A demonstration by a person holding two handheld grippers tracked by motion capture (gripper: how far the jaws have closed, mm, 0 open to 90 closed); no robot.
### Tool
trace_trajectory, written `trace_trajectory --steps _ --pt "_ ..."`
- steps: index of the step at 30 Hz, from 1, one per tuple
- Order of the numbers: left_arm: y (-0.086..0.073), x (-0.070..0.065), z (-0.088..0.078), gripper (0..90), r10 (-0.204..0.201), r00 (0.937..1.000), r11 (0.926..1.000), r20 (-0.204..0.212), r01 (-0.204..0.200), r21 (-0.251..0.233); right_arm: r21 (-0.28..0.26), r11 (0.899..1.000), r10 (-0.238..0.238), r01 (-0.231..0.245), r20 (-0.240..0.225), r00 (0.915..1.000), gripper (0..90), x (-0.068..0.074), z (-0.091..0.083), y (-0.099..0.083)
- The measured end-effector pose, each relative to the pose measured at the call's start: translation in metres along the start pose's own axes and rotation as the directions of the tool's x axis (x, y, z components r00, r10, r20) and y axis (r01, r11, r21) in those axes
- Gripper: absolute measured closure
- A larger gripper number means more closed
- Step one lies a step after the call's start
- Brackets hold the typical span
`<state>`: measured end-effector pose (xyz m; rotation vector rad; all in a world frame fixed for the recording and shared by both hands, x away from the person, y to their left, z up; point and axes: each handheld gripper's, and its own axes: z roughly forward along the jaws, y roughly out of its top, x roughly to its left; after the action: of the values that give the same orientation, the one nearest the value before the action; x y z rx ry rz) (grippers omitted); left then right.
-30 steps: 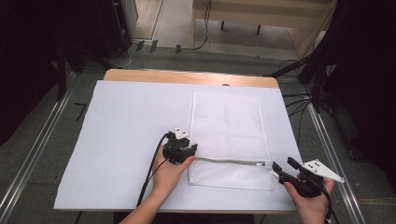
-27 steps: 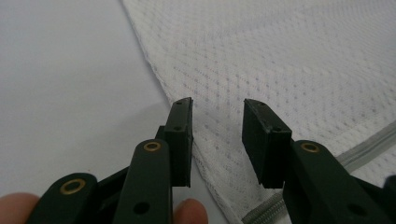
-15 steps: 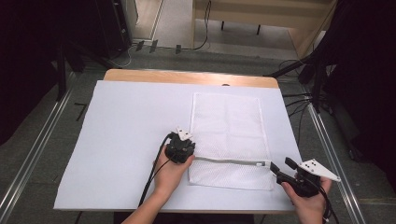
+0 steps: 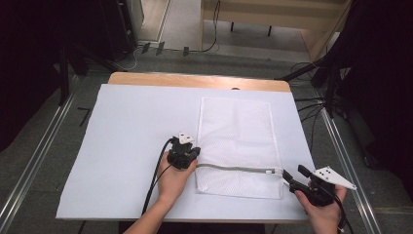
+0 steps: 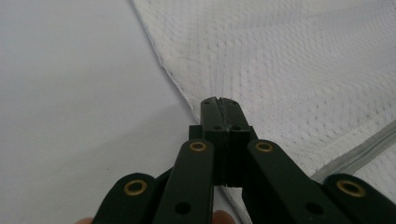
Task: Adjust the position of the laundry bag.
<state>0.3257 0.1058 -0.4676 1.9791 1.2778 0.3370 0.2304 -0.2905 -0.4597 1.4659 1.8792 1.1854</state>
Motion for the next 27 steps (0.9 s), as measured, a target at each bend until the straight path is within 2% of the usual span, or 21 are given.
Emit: trace_trajectory --steps 6,8,13,15,16,19,23,27 --pt "-0.004 0.014 -0.013 90.0 -0.008 0.9998 0.9999 -0.018 0.008 -0.014 0.000 1.000 -0.005 0.005 -0.003 1.0000 36.8 0.001 0.000 0.000" --pt "-0.008 0.022 -0.018 90.0 -0.024 0.9994 0.9995 -0.027 0.023 -0.020 0.000 1.000 -0.006 0.006 -0.001 1.0000 36.8 0.001 0.000 0.000" --pt "-0.019 0.046 -0.039 90.0 -0.058 0.9969 0.9976 -0.053 0.056 -0.041 0.004 1.000 -0.007 0.007 -0.003 1.0000 36.8 0.002 0.000 0.000" --pt "-0.021 0.049 -0.043 90.0 -0.063 0.9963 0.9972 -0.058 0.060 -0.045 0.005 1.000 -0.010 0.010 -0.005 0.9999 36.8 0.003 0.001 0.000" --pt "-0.027 0.060 -0.053 90.0 -0.075 0.9944 0.9960 -0.075 0.071 -0.055 0.006 1.000 -0.010 0.010 -0.006 0.9999 36.8 0.004 0.002 0.000" --pt "-0.035 0.072 -0.067 90.0 -0.093 0.9915 0.9942 -0.091 0.088 -0.061 0.008 1.000 -0.014 0.014 -0.011 0.9998 36.7 0.005 0.003 0.000" --pt "-0.048 0.081 -0.083 90.0 -0.114 0.9881 0.9912 -0.103 0.106 -0.079 0.007 1.000 -0.017 0.017 -0.015 0.9997 36.3 0.007 0.004 0.001" --pt "-0.056 0.082 -0.090 90.0 -0.110 0.9877 0.9917 -0.112 0.101 -0.079 0.007 1.000 -0.020 0.020 -0.024 0.9995 36.1 0.009 0.007 0.002"
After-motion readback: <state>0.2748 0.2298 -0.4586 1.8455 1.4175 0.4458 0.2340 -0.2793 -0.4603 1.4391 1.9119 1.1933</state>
